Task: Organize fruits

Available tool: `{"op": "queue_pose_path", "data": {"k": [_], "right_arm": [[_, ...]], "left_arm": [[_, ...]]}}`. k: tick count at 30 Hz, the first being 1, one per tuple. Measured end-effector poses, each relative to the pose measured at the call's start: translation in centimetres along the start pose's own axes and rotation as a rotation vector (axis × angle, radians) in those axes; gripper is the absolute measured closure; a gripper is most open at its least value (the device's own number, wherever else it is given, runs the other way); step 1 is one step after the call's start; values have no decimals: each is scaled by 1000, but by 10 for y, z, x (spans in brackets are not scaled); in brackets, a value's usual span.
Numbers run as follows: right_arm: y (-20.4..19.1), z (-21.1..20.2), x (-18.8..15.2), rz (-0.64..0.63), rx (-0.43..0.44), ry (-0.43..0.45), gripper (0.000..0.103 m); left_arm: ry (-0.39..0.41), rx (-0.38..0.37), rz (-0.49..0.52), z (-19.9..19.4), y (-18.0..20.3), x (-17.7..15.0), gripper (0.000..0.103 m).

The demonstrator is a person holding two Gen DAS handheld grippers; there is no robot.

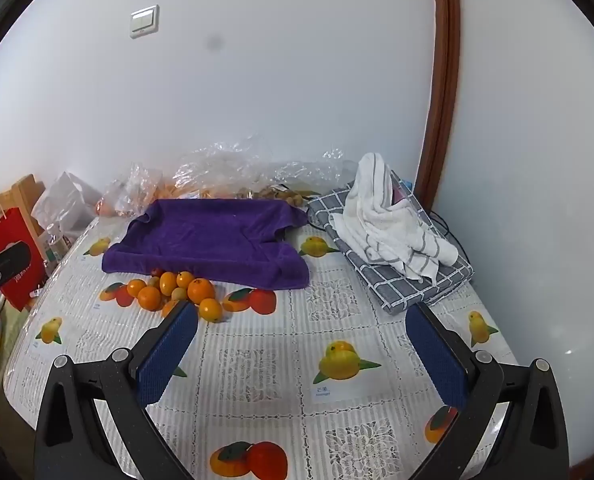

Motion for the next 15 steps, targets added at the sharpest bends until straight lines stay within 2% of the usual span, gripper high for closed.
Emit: {"op": "queue_pose_path", "data": {"k": [3,4,7,10,15], "right_arm": [[1,-1,0,7,-5,0,1],[1,-2,0,13,1,1,1],[0,-6,1,36,17,4,1],[-19,-20,6,-16,-14,10,1],[-7,-17,5,-6,-7,29,1]], "left_arm": [[-4,22,-16,0,6,3,0],[-13,13,-58,2,-4,4,0],[-7,-8,-96,0,-12,3,0],[-8,0,-89,-2,-20,1,0],[-10,-2,-91,-2,-20,2,0]]}}
Point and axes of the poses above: each gripper's, at about its wrist camera, not at the fingertips, and z roughly the way its jaws point, y to its right, x to its top, the point moved 2 cm from there along z, roughly the way its jaws point, and after that the axes turned 7 degrees about -z, right-handed, at the moved point
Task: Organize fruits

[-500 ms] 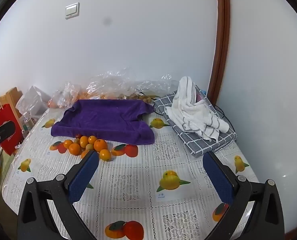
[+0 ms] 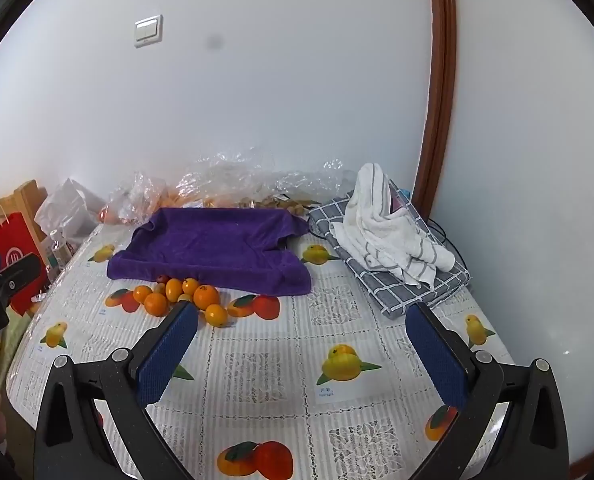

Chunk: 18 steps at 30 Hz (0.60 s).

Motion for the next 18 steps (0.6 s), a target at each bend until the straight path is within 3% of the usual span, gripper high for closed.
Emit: {"op": "queue_pose_path", "data": {"k": [18], "right_arm": [[2,-8,1,26,5,29,1]], "left_arm": [[5,-1,16,-6,1,-3,0]]}}
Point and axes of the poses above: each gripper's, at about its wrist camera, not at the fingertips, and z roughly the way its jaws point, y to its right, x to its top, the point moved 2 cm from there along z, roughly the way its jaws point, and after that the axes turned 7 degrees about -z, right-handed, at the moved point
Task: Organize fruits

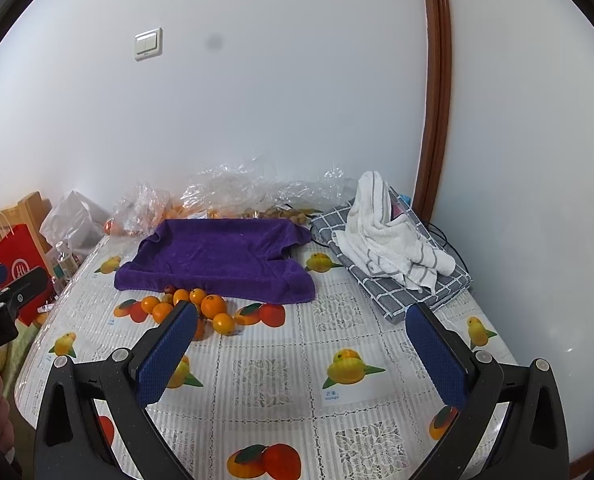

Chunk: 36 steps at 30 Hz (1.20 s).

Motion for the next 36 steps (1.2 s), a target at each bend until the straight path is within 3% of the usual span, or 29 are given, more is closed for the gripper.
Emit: {"op": "queue_pose_path", "data": {"k": [36], "right_arm": [[-10,-9,0,-11,9,28,1]], "left_arm": [[0,6,15,-4,-5,2,0]]}}
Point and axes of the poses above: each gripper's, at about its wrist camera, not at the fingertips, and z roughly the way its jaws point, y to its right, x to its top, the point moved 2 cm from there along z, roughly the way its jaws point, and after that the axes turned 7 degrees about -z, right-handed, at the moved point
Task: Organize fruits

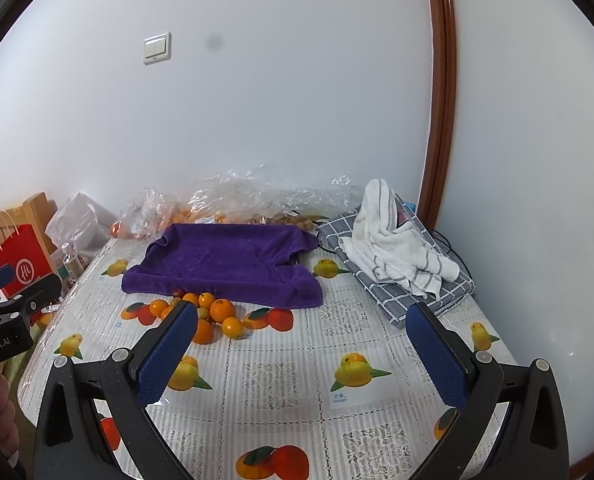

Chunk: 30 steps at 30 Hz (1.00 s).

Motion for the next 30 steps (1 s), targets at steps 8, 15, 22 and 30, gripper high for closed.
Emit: {"op": "queue_pose_path", "data": {"k": [8,15,22,30], "right_arm": [[-1,-1,1,-1,-4,1,1],[0,-2,1,14,-2,4,1],[0,-3,0,14,0,8,1],[-5,4,-3,-8,4,0,1]], "left_arm": [[1,-2,2,0,2,-2,0],[4,-2,10,-2,6,-7,0],[5,1,12,-1,6,-7,0],[-8,39,26,6,5,-4,0]]}}
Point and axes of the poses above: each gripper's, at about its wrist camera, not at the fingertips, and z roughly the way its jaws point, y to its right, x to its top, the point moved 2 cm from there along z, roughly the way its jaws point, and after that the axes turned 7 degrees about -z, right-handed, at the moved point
